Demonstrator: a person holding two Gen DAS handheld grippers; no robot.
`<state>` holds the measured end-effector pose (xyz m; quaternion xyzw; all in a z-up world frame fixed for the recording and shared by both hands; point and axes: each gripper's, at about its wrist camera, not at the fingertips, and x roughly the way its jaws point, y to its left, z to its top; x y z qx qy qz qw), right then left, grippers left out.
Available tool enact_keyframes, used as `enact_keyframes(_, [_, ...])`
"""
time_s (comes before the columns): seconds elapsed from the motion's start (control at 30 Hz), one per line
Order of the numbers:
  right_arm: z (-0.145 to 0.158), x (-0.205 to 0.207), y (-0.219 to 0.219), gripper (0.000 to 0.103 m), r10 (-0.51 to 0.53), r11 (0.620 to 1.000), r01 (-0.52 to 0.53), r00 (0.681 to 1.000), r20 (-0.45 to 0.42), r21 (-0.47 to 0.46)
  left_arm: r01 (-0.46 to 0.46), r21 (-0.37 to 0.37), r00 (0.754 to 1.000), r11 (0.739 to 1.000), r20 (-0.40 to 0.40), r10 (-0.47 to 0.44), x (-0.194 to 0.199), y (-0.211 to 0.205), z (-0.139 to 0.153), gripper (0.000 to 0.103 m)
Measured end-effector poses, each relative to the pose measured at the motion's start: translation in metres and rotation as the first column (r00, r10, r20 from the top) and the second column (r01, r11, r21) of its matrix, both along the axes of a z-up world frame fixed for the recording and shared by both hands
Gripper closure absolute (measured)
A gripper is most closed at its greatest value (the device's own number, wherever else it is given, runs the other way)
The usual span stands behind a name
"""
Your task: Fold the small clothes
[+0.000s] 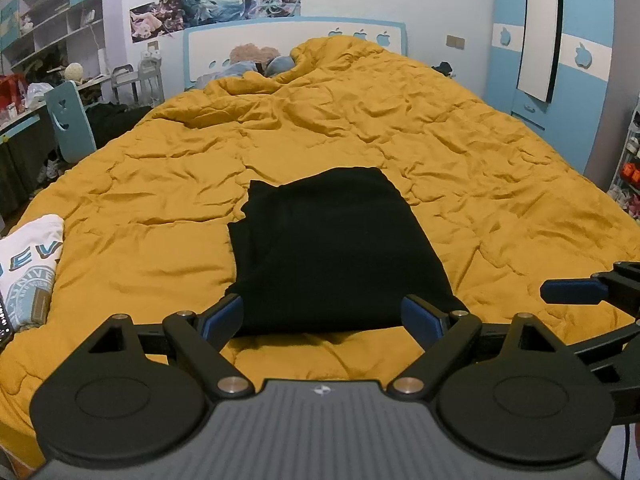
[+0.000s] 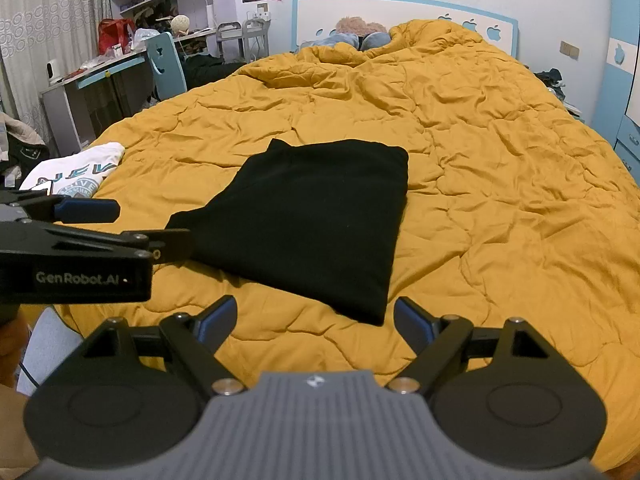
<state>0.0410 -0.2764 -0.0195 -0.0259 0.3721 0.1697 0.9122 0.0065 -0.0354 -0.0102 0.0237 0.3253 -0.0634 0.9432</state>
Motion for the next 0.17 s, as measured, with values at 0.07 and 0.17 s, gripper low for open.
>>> enact_keyframes(0.07, [-0.0001,0.0001,-0.0001,0.022,0.0,1.0,0.0,1.0,0.0,0.0,-0.015,0.015,1.0,1.0,0.012,0.015,-0.0011,0.0008,0.0011,0.0])
enact_keyframes(0.17, [-0.0002,0.0001,-0.0001,0.022,0.001,1.0,-0.001,1.0,-0.001,0.0,-0.035,0.045,0.999,0.998,0.037,0.034,-0.0031,0.002,0.003,0.0])
